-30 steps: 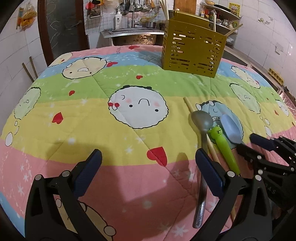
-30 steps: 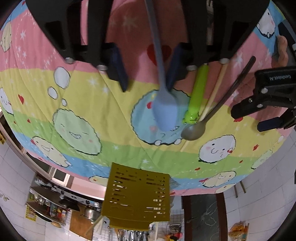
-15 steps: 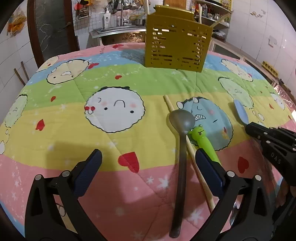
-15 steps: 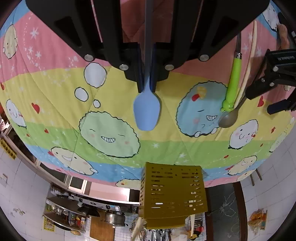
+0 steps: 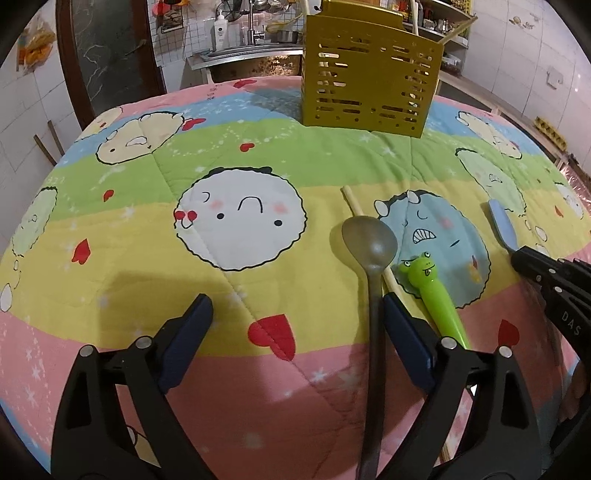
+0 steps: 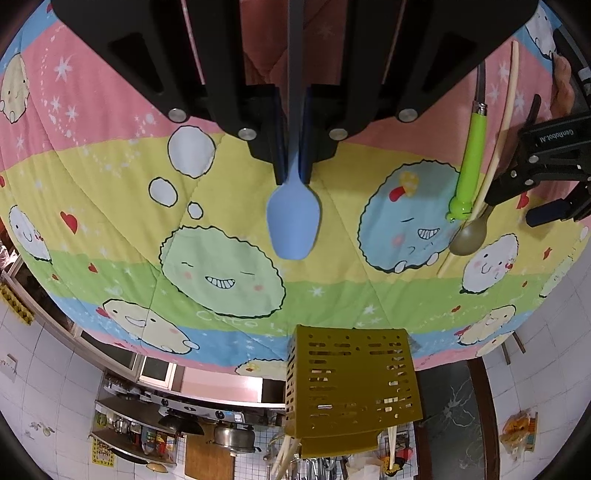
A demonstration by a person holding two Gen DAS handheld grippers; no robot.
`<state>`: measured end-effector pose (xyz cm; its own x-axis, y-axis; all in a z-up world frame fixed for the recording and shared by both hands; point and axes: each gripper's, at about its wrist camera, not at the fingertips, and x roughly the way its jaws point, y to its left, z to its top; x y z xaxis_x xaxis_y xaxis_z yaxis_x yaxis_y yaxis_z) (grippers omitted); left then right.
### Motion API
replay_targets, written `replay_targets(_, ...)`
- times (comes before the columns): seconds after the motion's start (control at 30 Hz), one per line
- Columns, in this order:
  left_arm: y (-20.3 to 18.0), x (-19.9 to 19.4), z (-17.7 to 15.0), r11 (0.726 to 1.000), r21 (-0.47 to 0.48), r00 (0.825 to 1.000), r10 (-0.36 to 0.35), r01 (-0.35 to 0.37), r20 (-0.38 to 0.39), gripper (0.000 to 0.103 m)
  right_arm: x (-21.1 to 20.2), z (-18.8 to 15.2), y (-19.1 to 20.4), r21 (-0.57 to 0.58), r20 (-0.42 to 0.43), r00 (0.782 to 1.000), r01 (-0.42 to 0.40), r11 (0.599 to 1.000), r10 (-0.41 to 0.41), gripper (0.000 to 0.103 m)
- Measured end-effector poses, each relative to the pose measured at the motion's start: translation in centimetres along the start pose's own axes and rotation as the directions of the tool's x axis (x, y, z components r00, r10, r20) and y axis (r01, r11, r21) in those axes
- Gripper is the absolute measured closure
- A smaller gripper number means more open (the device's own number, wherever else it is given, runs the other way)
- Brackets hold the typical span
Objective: Organize utensils
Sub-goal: 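Lift the blue spatula with the right tool while the left tool grasps the grey spoon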
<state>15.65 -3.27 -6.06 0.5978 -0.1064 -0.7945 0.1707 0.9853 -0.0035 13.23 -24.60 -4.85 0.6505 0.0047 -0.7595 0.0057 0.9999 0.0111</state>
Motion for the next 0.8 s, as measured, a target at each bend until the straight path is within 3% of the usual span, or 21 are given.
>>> replay_targets(0.2,-0.6,0.5,0.8,1.000,-0.010,1.000,0.001,-0.001,-0.008,0.017,0.4,0.4,0.0,0.010,-0.018,1.000,0.004,1.000,-0.004,0.094)
replay_targets(0.43,-1.7,1.4,2.6,1.000,0.012,0.999,-0.002,0.002,-0.033,0.042,1.2,1.6,0.4,0.008,-0.067,0.998,0.008,1.000,-0.007,0.094)
replay_targets(0.6,-1.6,2.3,4.1,1.000,-0.005,0.998,-0.019,0.018,-0.060,0.051,1.9,2.5,0.2,0.021,-0.110,0.994,-0.018,1.000,0.020,0.093)
replay_targets(0.8,-1.0,3.1,5.3,0.999,-0.019,0.996,-0.047,0.046,-0.070,0.074,2.2,3.0,-0.1,0.037,-0.124,0.992,-0.035,0.999,0.040,0.094)
